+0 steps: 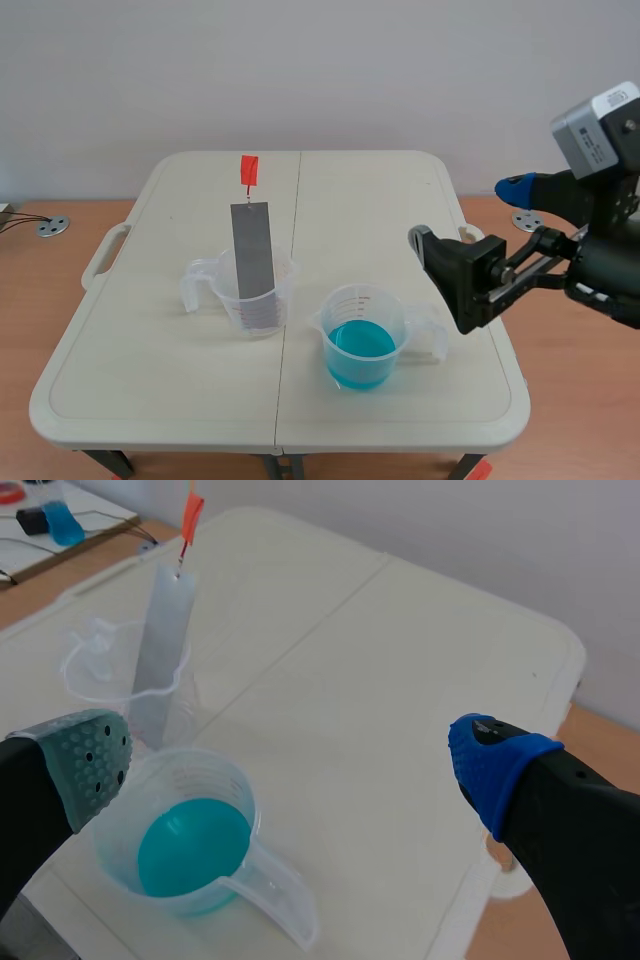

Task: Hold the metal plate by the orange handle, dip it into the blue solution, take it out and point at it, then put the plate back in the beaker on the left.
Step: 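Lift the metal plate out of the left beaker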

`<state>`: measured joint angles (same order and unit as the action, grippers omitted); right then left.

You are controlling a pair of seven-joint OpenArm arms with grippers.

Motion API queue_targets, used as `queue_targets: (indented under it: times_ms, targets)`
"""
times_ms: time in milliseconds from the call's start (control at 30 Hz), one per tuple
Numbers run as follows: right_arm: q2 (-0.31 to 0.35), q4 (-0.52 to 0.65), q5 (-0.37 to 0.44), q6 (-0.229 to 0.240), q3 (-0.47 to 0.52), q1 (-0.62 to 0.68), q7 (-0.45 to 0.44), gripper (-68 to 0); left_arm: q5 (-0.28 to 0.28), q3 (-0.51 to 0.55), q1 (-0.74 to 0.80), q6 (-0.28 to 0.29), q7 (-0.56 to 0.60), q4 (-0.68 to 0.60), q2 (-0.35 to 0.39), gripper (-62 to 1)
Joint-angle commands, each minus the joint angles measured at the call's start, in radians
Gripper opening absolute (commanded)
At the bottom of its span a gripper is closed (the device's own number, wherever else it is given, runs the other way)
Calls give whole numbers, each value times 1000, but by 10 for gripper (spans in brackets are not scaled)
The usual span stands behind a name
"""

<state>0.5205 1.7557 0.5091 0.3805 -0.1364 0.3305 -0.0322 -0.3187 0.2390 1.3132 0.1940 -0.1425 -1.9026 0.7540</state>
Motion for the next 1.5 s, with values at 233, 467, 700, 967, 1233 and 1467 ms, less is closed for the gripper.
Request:
queue_targets:
  times_ms: [233, 467, 700, 967, 1233, 1467]
  targets:
    - [-67, -18, 42, -3, -71, -154, 81, -12, -6, -1, 3, 2, -12, -10, -5, -577]
    - [-137, -108, 42, -2, -163, -277, 127, -12, -6, -1, 3, 2, -13, -10, -2, -577]
    - [-194, -217, 42, 1, -265, -397, 128, -12, -6, -1, 3, 2, -16, -10, -2, -577]
    - [-264, -402, 42, 1, -352, -549, 122, -12, -6, -1, 3, 2, -16, -10, -2, -577]
    - [-341, -541, 42, 1, -426, -679, 119, -12, -6, -1, 3, 2, -35, -10, -2, -577]
    - [-406, -639, 41, 1, -462, -763, 121, -12, -6, -1, 3, 2, -39, -10, 12, -577]
